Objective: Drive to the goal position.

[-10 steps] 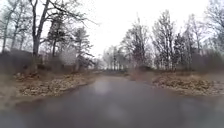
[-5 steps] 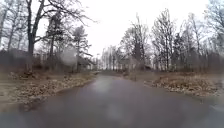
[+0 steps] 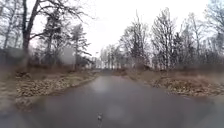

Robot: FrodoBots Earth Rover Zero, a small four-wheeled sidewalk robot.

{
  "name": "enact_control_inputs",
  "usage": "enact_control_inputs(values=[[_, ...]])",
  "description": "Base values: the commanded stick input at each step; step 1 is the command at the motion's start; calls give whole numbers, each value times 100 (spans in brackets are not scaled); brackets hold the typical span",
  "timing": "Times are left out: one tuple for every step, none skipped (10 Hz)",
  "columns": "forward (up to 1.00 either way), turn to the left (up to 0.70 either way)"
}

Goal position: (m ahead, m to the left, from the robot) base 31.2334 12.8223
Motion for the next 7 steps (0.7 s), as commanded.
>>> enact_control_inputs(values=[[100,0],[100,0],[100,0],[100,0],[100,0],[100,0],[100,0]])
